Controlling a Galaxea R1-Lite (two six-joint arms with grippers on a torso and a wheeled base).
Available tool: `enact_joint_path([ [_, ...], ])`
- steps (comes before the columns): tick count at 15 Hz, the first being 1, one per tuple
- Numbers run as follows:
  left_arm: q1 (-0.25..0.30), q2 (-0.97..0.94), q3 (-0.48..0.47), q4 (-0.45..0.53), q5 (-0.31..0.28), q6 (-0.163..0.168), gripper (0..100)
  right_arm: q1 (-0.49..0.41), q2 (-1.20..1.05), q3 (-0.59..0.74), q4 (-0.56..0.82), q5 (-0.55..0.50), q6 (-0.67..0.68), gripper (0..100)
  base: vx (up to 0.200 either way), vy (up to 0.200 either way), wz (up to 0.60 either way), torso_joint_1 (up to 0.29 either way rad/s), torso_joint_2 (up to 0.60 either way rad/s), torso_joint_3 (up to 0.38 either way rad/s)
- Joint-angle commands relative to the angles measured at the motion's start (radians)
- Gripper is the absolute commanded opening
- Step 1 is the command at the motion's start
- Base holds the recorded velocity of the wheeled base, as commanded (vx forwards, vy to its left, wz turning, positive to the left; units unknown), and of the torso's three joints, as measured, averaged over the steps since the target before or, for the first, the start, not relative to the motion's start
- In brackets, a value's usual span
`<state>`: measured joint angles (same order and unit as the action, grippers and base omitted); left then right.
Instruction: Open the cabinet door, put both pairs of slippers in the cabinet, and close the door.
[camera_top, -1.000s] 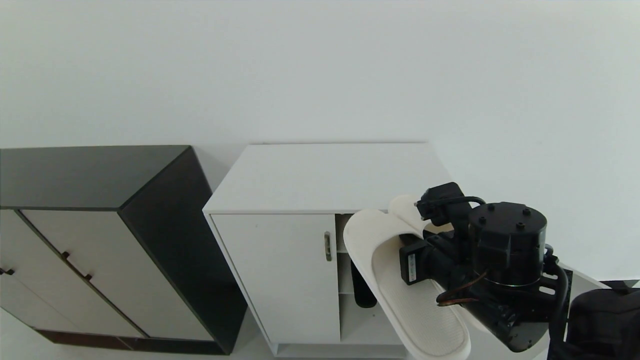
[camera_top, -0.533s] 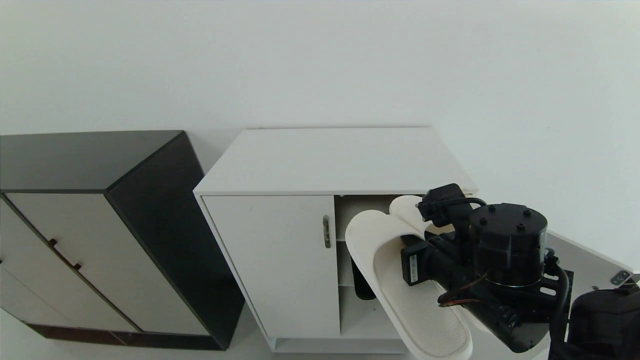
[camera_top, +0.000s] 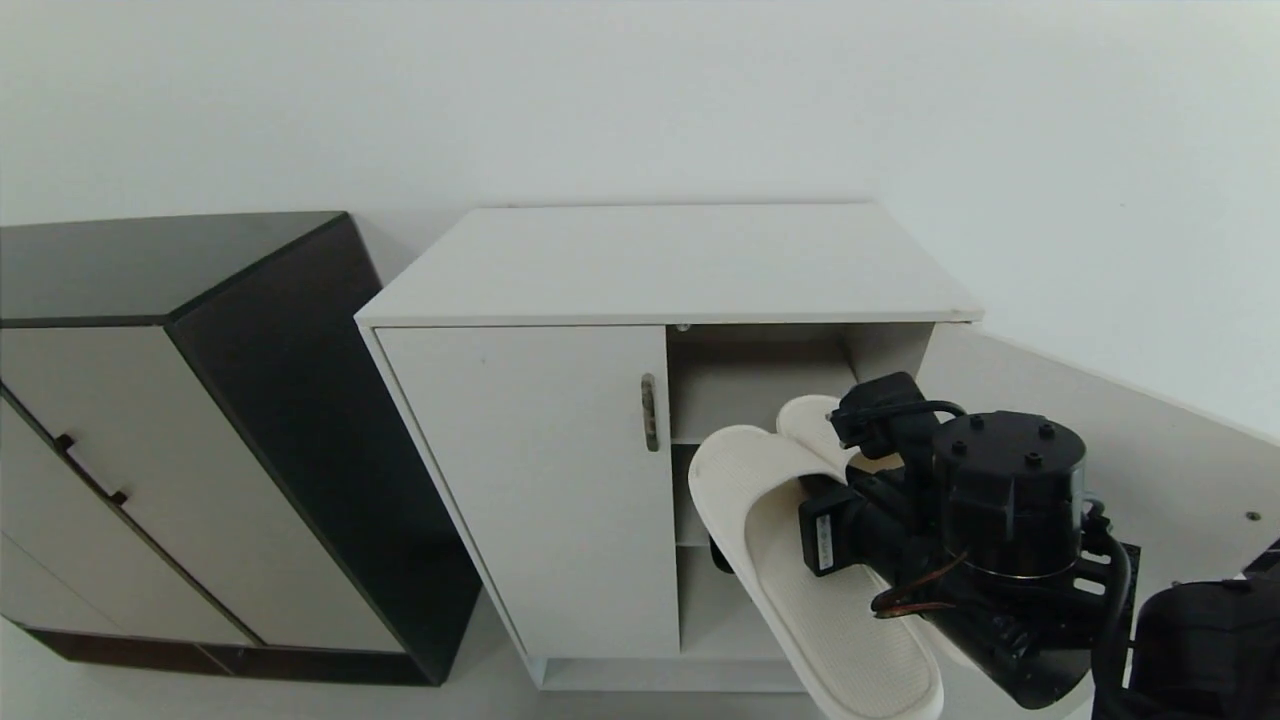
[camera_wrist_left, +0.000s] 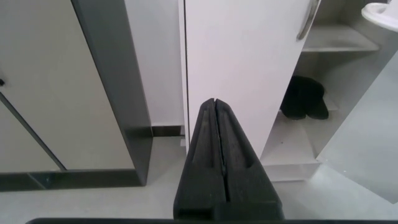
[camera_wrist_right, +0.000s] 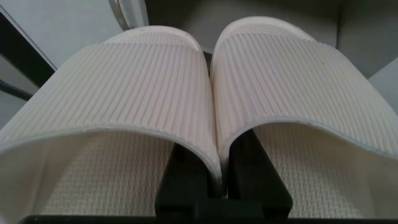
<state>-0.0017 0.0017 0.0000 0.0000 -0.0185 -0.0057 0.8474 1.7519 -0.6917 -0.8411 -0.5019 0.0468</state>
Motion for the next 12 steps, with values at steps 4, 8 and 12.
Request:
enact_joint_path([
  [4,0.000,0.000,0.000,0.000,0.000,-0.002,0,0.001,0.015,0.001,-0.019,0.000,-0.001,0,0.000,0.000,0.00,-0.168,0.49,0.320],
  [8,0.000,0.000,0.000,0.000,0.000,0.000,0,0.001,0.017,0.004,-0.019,0.000,-0.001,0,0.000,0.000,0.00,-0.141,0.47,0.333],
  [12,0.000,0.000,0.000,0.000,0.000,-0.002,0,0.001,0.018,0.008,-0.019,0.002,0.001,0,0.000,0.000,0.00,-0.107,0.46,0.350],
])
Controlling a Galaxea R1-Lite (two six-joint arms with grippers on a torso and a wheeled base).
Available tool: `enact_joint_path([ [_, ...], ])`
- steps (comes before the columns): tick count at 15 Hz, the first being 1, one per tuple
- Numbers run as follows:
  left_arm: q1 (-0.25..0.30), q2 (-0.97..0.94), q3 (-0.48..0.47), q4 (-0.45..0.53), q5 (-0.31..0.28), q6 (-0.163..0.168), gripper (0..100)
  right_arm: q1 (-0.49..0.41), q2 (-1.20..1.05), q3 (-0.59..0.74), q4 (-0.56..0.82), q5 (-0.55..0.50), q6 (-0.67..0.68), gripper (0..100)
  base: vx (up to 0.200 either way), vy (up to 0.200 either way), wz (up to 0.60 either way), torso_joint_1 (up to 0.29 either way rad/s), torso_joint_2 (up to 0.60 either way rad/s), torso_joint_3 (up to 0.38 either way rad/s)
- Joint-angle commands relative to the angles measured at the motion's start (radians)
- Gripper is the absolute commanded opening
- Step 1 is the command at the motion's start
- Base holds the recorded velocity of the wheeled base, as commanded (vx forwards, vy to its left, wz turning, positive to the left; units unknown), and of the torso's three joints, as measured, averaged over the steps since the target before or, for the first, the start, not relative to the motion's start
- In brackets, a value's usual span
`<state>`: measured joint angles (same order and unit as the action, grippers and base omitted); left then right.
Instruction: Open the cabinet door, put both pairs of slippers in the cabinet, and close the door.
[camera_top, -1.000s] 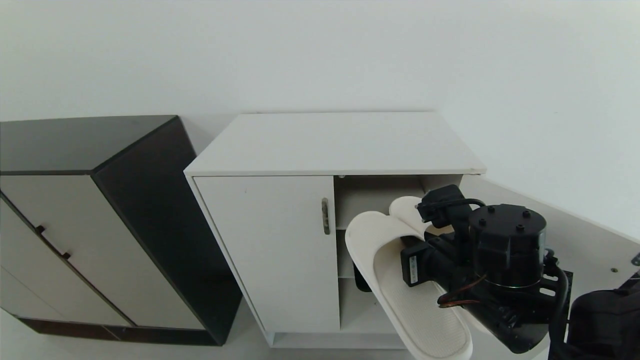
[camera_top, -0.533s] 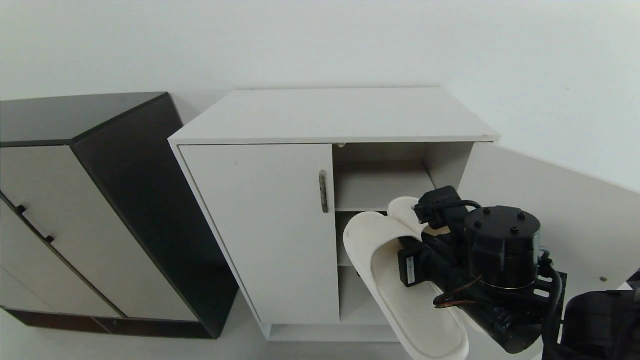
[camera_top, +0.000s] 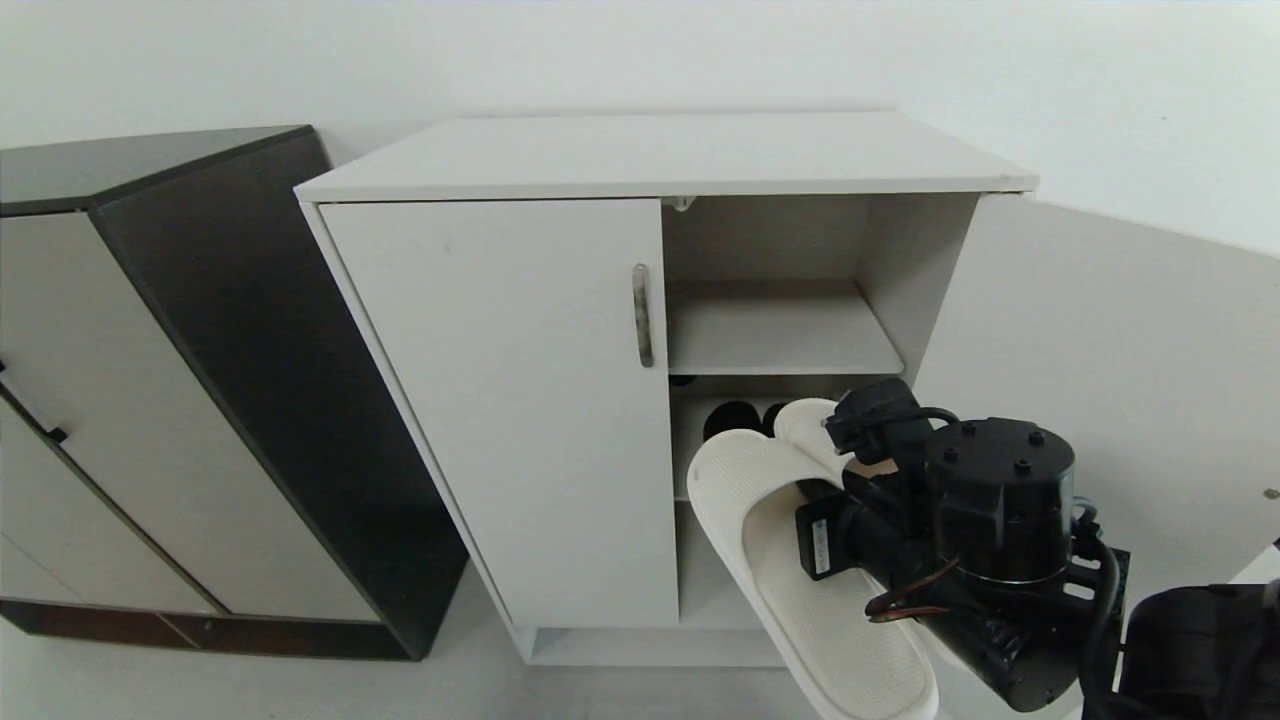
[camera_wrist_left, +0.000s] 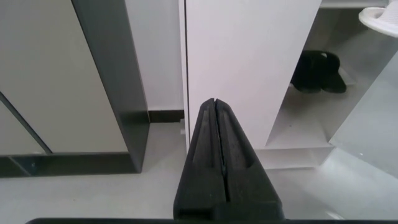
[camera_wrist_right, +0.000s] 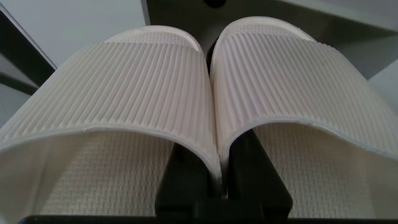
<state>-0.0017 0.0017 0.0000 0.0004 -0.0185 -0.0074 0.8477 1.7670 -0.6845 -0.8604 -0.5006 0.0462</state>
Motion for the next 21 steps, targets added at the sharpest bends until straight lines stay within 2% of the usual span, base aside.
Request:
enact_joint_path([
  [1,0.000,0.000,0.000,0.000,0.002,0.000,0,0.001,0.003,0.000,0.000,0.001,0.000,0,0.000,0.000,0.00,-0.080,0.44,0.364],
  [7,0.000,0.000,0.000,0.000,0.002,0.000,0,0.001,0.006,0.005,0.000,0.004,0.000,0,0.000,0.000,0.00,-0.027,0.36,0.325],
  [21,0.000,0.000,0.000,0.000,0.002,0.000,0,0.001,0.042,0.017,-0.045,0.007,-0.006,0,0.000,0.000,-0.04,0.000,0.01,0.006],
])
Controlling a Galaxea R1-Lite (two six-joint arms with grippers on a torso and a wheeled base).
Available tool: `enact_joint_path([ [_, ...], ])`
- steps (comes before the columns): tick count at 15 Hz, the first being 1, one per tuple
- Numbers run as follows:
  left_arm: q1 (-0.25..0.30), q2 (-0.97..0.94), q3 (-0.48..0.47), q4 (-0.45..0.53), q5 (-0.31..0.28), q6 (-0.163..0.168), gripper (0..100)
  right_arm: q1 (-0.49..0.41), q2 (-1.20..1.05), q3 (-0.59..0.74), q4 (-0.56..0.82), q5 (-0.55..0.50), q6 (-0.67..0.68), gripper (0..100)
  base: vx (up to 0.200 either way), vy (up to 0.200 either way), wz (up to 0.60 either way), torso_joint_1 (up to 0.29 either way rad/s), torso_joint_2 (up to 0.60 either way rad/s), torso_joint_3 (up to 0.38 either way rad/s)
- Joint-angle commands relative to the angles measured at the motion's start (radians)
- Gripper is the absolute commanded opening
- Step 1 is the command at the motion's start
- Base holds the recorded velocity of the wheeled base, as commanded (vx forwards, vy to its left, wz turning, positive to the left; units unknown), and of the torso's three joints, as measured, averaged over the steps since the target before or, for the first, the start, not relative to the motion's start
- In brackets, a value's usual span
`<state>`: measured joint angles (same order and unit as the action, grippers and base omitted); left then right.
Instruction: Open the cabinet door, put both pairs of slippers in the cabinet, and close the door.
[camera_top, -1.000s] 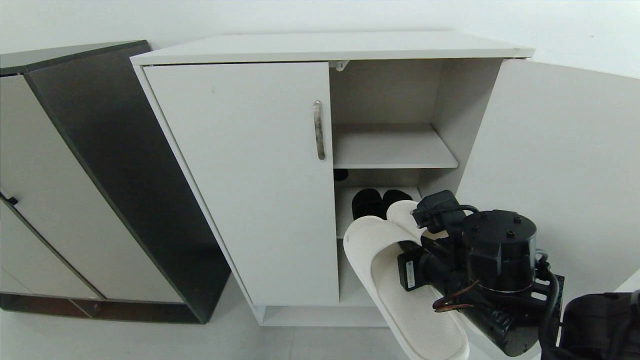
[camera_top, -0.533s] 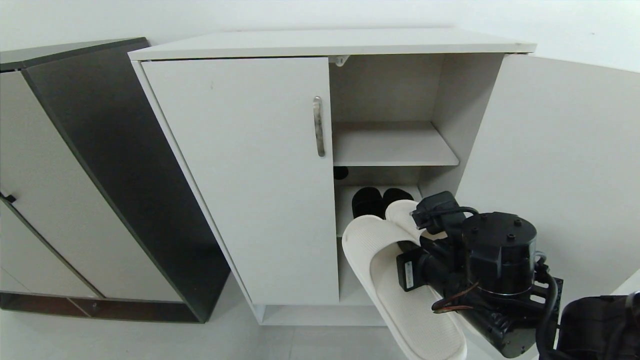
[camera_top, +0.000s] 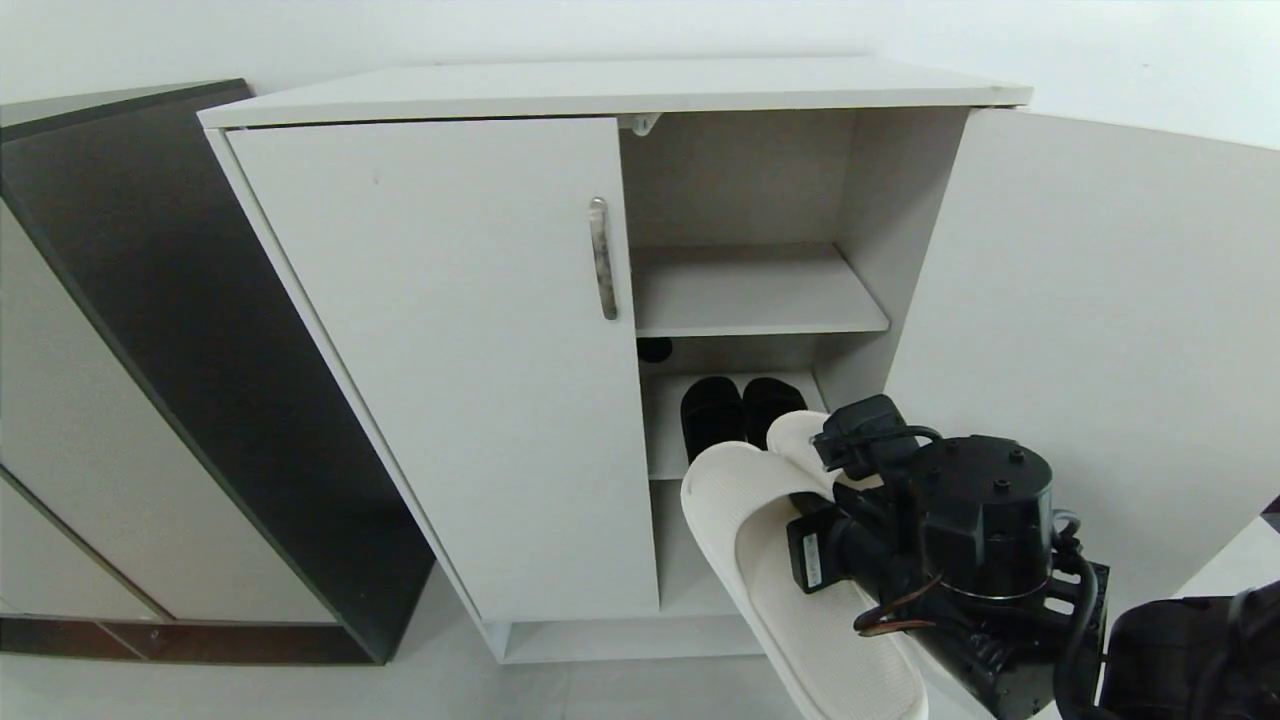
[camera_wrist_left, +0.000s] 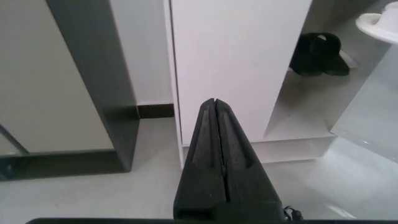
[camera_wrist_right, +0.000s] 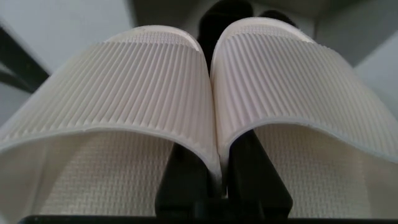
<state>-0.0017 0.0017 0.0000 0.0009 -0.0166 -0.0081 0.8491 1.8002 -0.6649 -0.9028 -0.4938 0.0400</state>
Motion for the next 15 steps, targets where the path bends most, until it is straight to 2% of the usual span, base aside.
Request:
enact_joint_path([
  [1,0.000,0.000,0.000,-0.001,0.000,-0.001,0,-0.001,0.016,-0.007,-0.005,-0.002,-0.008,0,0.000,0.000,0.00,0.000,0.00,0.000],
  [3,0.000,0.000,0.000,-0.001,-0.002,-0.001,0,0.005,0.054,-0.094,0.024,-0.060,-0.023,0,0.000,0.000,0.00,0.000,0.00,0.000],
  [5,0.000,0.000,0.000,-0.001,-0.002,0.000,0,0.027,0.079,-0.239,0.180,-0.163,0.041,0,0.000,0.000,0.00,0.000,0.00,0.000],
  [6,0.000,0.000,0.000,-0.001,-0.003,0.000,0,0.047,0.077,-0.367,0.358,-0.196,0.135,0,0.000,0.000,0.00,0.000,0.00,0.000],
  [8,0.000,0.000,0.000,-0.001,-0.003,0.002,0,0.053,0.080,-0.535,0.568,-0.307,0.193,0,0.000,0.000,0.00,0.000,0.00,0.000],
  [10,0.000,0.000,0.000,-0.001,-0.003,0.002,0,0.053,0.087,-0.573,0.587,-0.330,0.192,0,0.000,0.000,0.00,0.000,0.00,0.000],
  [11,0.000,0.000,0.000,-0.001,-0.003,0.002,0,0.053,0.085,-0.637,0.591,-0.335,0.161,0,0.000,0.000,0.00,0.000,0.00,0.000],
  [15,0.000,0.000,0.000,-0.001,-0.003,0.002,0,0.053,0.080,-0.657,0.587,-0.336,0.133,0,0.000,0.000,0.00,0.000,0.00,0.000],
])
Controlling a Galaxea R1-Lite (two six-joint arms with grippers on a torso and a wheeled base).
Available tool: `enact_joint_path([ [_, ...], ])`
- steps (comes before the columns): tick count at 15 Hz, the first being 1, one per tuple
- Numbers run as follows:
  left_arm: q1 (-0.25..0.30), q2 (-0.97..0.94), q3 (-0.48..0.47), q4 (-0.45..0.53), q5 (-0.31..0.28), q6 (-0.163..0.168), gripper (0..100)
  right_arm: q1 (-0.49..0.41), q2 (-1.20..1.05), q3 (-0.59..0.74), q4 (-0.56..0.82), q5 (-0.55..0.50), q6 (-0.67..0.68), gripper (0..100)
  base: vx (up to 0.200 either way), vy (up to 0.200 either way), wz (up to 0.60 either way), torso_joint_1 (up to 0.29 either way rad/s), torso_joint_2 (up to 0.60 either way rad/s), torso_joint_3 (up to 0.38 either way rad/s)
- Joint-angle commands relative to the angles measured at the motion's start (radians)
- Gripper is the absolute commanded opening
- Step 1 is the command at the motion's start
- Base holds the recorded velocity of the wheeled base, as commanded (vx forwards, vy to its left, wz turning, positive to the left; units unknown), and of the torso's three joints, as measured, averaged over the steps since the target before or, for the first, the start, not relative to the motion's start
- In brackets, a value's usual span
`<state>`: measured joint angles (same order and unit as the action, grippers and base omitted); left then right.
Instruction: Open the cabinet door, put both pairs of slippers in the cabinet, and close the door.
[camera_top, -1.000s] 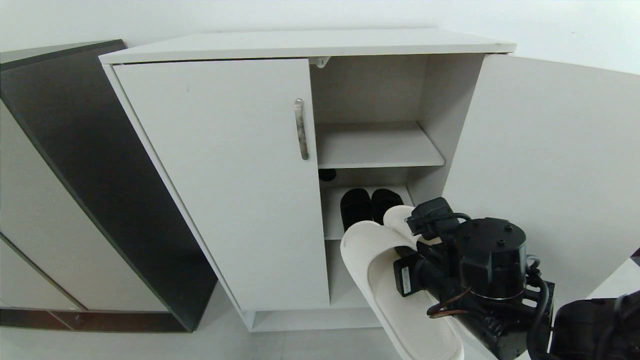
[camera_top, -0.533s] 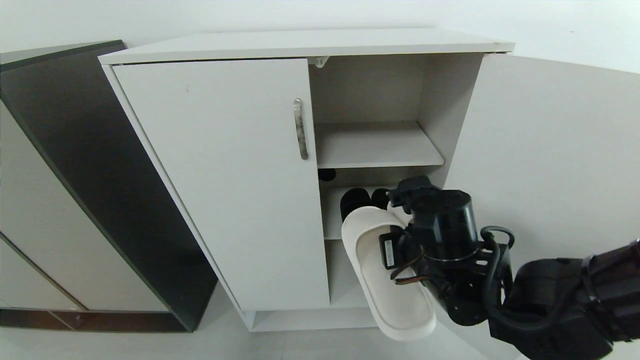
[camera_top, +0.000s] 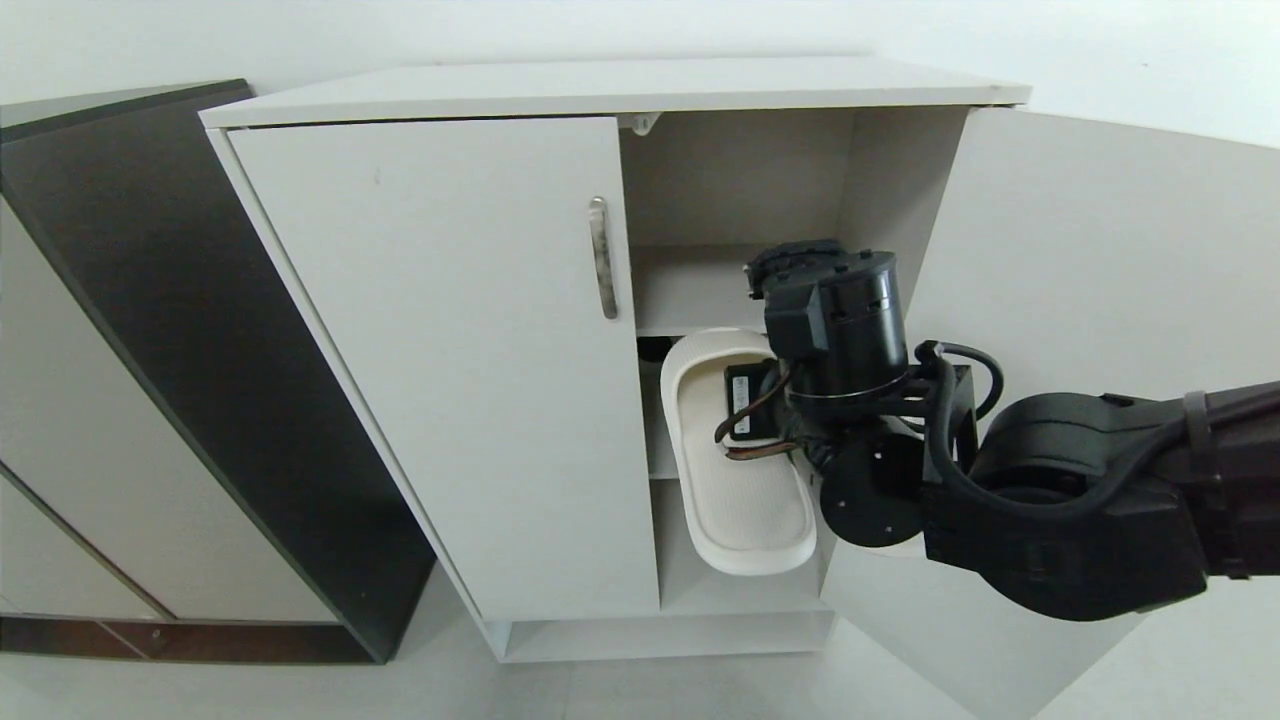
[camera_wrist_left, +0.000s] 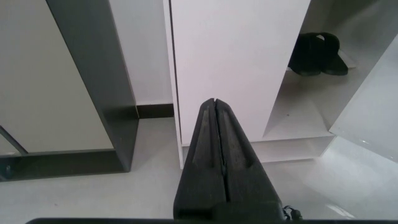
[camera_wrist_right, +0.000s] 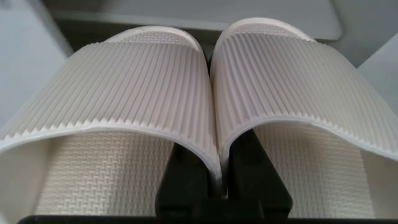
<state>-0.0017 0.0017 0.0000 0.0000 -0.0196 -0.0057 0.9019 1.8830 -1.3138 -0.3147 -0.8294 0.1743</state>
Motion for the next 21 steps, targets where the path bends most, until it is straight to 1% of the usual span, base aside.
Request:
enact_joint_path([
  [1,0.000,0.000,0.000,0.000,0.000,0.000,0,0.000,-0.002,-0.008,-0.001,-0.001,-0.002,0,0.000,0.000,0.00,0.000,0.00,0.000],
  [10,0.000,0.000,0.000,0.000,0.000,0.001,0,-0.006,-0.008,0.002,0.000,-0.001,-0.002,0,0.000,0.000,0.00,0.000,0.00,0.000],
  [16,0.000,0.000,0.000,0.000,-0.002,0.003,0,-0.006,-0.021,0.011,-0.003,-0.001,-0.006,0,0.200,0.000,0.00,0.004,0.00,0.003],
  [21,0.000,0.000,0.000,0.000,-0.003,0.003,0,-0.006,-0.033,0.045,-0.007,-0.001,-0.002,0,0.200,0.000,0.00,0.000,0.00,0.000],
])
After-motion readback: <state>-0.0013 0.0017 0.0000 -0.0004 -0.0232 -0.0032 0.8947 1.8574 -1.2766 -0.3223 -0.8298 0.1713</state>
